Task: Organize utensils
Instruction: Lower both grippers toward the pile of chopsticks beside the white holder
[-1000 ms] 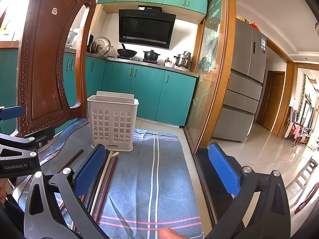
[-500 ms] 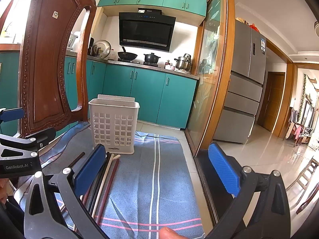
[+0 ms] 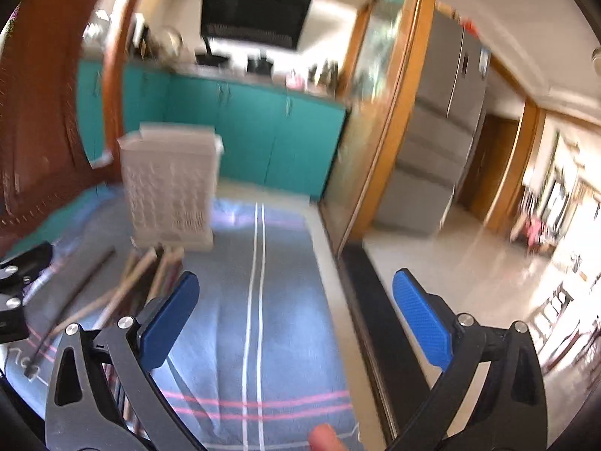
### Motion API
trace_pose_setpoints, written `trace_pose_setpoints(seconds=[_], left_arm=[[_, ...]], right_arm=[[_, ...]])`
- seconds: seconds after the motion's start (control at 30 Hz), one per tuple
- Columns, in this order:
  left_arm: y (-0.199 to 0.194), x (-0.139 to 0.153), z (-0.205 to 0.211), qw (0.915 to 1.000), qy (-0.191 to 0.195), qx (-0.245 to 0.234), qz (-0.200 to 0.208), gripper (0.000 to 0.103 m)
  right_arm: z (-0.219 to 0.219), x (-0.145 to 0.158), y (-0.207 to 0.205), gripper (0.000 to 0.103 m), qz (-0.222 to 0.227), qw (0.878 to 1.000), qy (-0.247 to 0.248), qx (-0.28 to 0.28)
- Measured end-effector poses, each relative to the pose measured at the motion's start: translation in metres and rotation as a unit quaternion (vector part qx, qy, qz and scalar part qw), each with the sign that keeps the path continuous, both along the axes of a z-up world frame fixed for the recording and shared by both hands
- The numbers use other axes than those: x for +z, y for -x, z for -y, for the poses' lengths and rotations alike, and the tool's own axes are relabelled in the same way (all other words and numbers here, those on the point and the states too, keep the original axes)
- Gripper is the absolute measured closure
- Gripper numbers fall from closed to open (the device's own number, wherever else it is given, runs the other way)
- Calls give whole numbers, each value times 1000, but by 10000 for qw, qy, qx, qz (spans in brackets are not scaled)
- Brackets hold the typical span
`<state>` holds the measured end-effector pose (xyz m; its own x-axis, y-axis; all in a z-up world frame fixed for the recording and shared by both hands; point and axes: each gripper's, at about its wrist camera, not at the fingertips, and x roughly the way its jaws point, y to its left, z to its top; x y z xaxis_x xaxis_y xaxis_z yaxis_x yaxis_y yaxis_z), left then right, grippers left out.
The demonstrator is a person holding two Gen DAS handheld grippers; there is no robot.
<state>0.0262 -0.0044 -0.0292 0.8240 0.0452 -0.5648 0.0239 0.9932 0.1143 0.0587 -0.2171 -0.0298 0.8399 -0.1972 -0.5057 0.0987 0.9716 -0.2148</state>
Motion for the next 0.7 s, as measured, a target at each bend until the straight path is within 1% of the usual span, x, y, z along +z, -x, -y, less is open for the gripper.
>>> trace_pose_setpoints(seconds=[0.07,0.13,0.17,0.2,0.23,0.3,0.33,0.37,0.4,0.43,0.47,0.5,0.53,0.57,0.63,0.7], left_arm=[[-2,-4,1,9999,-36,-12,-106,3],[-3,-7,2,9998,-27,7,-171,3],[-4,-8,0,9997,4,13,-243,3],[-6,-11,0,9995,37,23,-327,3],[-7,-13,-1,9991,76,32,-407,3],[-11,-15,-7,9980,278,91,-564,5],[-12,-16,-11,9970,423,103,-636,12],[-15,-17,-16,9950,688,99,-716,21],[-16,-18,-20,9932,865,95,-780,25],[-18,-20,-24,9910,1033,86,-853,35],[-21,-25,-28,9878,1207,75,-981,42],[-25,-29,-30,9853,1314,71,-1086,45],[-27,-34,-32,9832,1388,69,-1181,49],[-31,-38,-33,9811,1442,63,-1286,54],[-35,-44,-33,9795,1464,94,-1381,54],[-39,-50,-33,9788,1443,135,-1445,54]], right_arm=[[3,-7,-5,4,-229,9997,-104,62],[0,-13,-7,12,-333,9993,-96,125],[-1,-14,-7,19,-355,9992,-93,168],[-2,-18,-9,29,-379,9991,-86,179],[-3,-20,-11,34,-419,9989,-91,179],[-2,-29,-29,50,-737,9963,-330,284],[-3,-33,-42,54,-954,9926,-600,448],[-5,-34,-51,61,-1069,9901,-740,537],[-10,-35,-65,66,-1199,9869,-875,633],[-17,-35,-80,67,-1367,9827,-995,760],[-24,-35,-90,69,-1494,9792,-1054,881],[-35,-35,-103,72,-1646,9742,-1134,1045],[-49,-36,-117,72,-1805,9678,-1249,1229],[-58,-38,-125,73,-1900,9643,-1308,1301],[-78,-48,-139,73,-2139,9573,-1381,1373],[-86,-59,-140,73,-2238,9564,-1289,1360]])
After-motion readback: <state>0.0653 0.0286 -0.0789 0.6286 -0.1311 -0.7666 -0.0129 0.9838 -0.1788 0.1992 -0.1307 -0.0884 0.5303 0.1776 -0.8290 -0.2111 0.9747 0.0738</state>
